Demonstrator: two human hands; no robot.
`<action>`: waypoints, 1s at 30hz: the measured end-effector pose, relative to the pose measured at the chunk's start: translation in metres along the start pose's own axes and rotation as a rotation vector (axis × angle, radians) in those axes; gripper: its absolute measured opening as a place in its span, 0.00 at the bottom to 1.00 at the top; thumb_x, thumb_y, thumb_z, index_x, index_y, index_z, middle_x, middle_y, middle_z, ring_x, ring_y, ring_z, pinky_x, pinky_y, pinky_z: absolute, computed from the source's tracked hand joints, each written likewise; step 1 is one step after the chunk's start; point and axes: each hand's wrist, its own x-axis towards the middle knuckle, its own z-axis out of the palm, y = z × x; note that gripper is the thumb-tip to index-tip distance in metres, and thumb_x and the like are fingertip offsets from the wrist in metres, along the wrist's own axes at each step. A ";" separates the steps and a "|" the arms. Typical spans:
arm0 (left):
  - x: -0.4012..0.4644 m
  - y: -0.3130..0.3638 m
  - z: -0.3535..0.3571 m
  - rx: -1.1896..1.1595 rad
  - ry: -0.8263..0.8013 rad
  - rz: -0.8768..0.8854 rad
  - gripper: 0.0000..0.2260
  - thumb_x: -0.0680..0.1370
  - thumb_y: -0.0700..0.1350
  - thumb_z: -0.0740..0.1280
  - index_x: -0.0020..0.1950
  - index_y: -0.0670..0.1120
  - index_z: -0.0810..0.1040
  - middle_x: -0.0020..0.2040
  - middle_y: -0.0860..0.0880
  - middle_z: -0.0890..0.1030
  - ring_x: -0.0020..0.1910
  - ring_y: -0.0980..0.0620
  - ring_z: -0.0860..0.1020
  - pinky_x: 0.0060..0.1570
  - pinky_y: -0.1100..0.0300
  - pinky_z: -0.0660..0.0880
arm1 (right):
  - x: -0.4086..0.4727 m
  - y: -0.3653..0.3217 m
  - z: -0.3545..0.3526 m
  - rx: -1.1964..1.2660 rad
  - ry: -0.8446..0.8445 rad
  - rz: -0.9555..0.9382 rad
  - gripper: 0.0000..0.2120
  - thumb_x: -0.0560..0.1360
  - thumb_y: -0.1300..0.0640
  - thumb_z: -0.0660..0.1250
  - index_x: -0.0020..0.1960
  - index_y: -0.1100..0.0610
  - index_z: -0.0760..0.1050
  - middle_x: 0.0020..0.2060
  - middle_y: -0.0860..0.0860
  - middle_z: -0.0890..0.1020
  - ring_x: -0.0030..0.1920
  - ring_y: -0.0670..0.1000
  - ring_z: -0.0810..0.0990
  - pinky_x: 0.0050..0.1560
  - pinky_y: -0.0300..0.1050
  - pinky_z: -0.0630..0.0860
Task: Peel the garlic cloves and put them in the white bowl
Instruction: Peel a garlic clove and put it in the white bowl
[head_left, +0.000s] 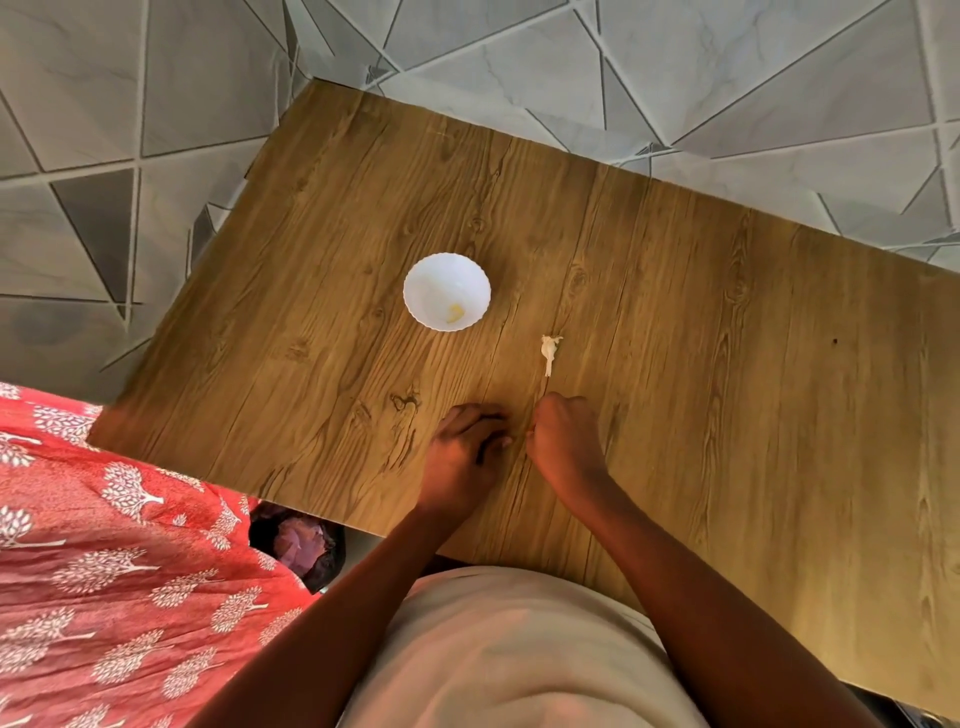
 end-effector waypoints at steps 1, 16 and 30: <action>0.000 0.001 -0.001 0.009 -0.001 0.002 0.06 0.77 0.40 0.72 0.53 0.43 0.86 0.55 0.50 0.83 0.56 0.48 0.80 0.53 0.49 0.78 | 0.001 0.003 -0.002 0.125 -0.018 0.050 0.04 0.76 0.60 0.73 0.48 0.60 0.80 0.43 0.56 0.83 0.46 0.54 0.82 0.44 0.47 0.79; 0.021 0.035 -0.003 -0.186 0.005 -0.126 0.10 0.74 0.29 0.71 0.49 0.42 0.86 0.44 0.50 0.85 0.43 0.58 0.82 0.44 0.66 0.78 | -0.012 0.037 -0.023 0.870 -0.214 0.014 0.04 0.78 0.64 0.71 0.48 0.59 0.84 0.35 0.54 0.86 0.32 0.47 0.82 0.36 0.39 0.78; 0.042 0.042 -0.016 -0.449 -0.143 -0.441 0.07 0.77 0.30 0.70 0.45 0.38 0.86 0.37 0.44 0.85 0.37 0.55 0.83 0.40 0.63 0.79 | 0.000 0.040 -0.036 0.502 -0.105 -0.295 0.07 0.77 0.60 0.70 0.42 0.53 0.84 0.31 0.43 0.82 0.34 0.42 0.80 0.41 0.43 0.79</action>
